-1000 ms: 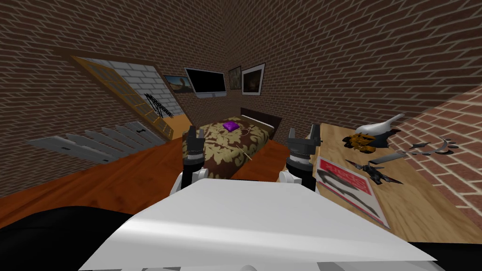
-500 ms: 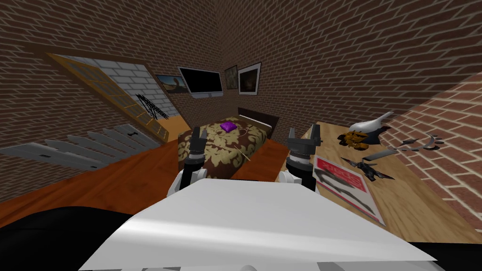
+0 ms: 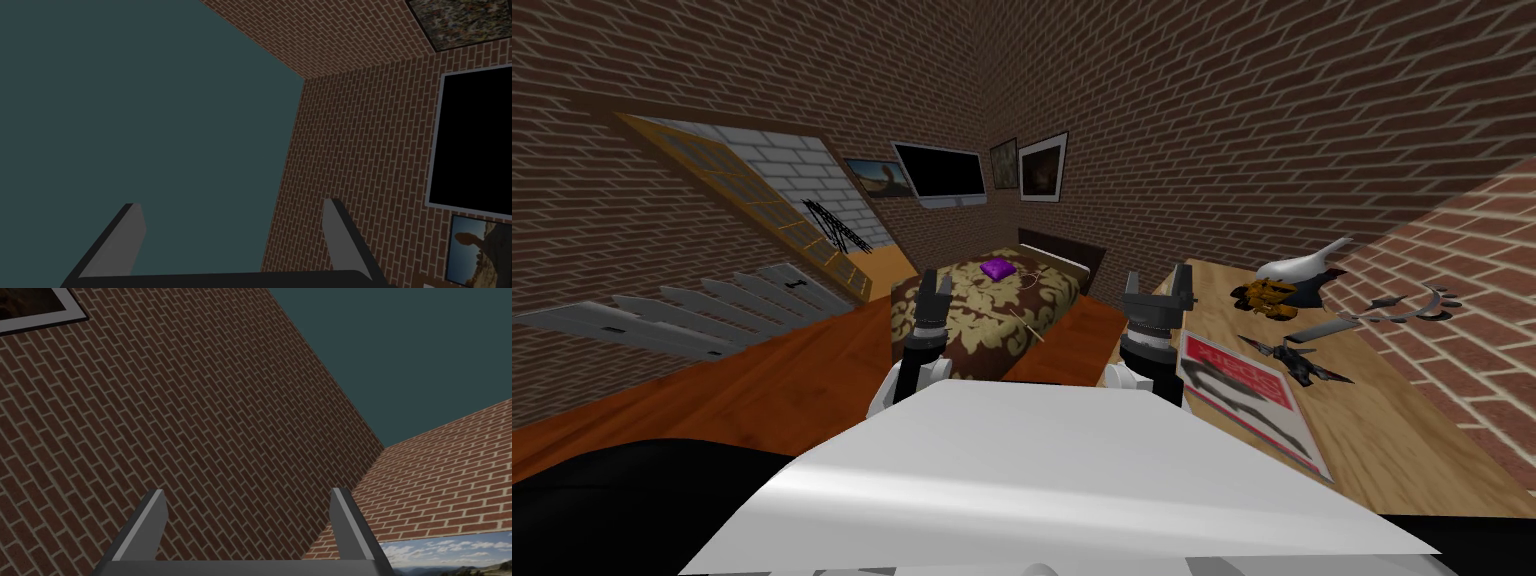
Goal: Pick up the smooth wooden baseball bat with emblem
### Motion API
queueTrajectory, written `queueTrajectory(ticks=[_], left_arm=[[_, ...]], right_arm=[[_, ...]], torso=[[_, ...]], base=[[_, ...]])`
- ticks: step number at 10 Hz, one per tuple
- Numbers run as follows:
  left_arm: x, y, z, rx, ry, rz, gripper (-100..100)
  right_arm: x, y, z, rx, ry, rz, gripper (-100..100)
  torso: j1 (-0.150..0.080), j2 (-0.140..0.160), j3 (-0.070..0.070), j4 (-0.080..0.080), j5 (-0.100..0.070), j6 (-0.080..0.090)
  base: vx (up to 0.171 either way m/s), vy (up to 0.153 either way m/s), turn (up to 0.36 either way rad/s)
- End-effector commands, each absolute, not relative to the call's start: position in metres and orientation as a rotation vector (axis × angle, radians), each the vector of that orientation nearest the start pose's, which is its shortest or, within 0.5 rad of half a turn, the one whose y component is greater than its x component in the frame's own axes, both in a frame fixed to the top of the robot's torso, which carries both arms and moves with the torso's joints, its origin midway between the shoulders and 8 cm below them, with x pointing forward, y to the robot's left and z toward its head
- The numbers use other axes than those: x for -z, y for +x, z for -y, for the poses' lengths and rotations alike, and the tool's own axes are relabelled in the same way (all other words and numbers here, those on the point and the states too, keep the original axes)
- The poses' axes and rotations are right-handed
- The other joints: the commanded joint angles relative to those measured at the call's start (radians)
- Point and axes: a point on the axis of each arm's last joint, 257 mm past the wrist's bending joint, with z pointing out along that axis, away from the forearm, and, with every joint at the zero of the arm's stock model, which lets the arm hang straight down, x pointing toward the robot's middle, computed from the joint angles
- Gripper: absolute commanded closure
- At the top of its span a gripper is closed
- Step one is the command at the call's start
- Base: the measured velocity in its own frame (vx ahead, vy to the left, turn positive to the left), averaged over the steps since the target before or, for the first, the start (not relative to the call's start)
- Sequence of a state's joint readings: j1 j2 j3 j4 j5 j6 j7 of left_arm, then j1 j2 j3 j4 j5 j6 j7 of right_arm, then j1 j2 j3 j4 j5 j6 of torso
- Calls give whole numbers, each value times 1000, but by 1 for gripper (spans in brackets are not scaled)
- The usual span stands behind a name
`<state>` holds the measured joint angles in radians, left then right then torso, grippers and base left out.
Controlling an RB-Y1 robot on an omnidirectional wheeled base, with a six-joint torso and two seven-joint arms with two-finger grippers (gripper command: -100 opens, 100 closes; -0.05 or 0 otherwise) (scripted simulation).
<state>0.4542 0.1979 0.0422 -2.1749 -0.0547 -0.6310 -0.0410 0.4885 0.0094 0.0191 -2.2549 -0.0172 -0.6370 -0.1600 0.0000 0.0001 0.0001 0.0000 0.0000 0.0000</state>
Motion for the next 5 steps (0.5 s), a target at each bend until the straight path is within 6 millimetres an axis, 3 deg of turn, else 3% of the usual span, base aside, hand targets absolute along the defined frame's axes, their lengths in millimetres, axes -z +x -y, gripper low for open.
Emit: queueTrajectory(ticks=[1,2,5], left_arm=[[-16,346,-264,1225,-396,-761,-100],[-16,346,-264,1225,-396,-761,-100],[20,368,-273,1196,-502,-828,-100]], right_arm=[[-42,325,272,-1512,629,-467,0],[-42,325,272,-1512,629,-467,0],[-42,325,272,-1512,629,-467,0]], torso=[[0,0,0,0,0,0],[0,0,0,0,0,0],[0,-3,-2,-1,0,0]], base=[[7,1,-22],[6,1,-19],[55,3,-103]])
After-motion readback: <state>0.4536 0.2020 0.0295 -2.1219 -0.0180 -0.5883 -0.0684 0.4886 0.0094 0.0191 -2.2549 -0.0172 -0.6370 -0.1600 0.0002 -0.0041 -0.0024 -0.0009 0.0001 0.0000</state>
